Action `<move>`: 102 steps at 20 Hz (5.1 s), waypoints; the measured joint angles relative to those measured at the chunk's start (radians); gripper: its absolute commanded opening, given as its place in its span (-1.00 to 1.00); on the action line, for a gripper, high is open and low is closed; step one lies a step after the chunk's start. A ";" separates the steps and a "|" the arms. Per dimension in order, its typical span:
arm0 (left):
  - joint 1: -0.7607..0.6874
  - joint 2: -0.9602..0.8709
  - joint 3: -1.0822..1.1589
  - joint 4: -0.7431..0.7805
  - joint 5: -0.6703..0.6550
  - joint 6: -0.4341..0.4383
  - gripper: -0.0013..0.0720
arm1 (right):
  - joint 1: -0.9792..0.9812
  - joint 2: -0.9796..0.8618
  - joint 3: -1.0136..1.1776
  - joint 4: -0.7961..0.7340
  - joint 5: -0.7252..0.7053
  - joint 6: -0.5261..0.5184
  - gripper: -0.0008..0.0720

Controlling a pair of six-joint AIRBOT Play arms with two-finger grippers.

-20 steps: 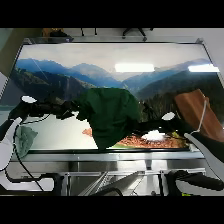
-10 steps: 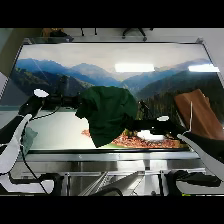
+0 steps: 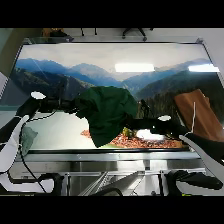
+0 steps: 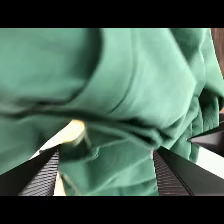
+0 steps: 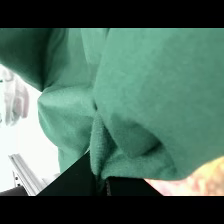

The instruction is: Fold the shirts.

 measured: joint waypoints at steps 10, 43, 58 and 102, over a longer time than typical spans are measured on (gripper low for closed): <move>-0.113 0.000 0.000 0.036 0.082 0.003 0.64 | 0.000 0.001 0.000 0.004 0.009 -0.003 -0.91; 0.242 0.743 0.680 0.310 -0.142 -0.117 -0.91 | -0.792 0.491 0.900 0.050 0.432 0.082 -0.91; -0.078 -0.331 0.667 0.153 -0.044 -0.117 0.34 | -0.385 -0.306 0.581 -0.127 0.054 -0.089 0.30; -0.479 0.208 -0.451 -0.122 0.553 -0.211 -0.92 | -0.605 -0.183 0.529 -0.461 0.358 0.047 0.69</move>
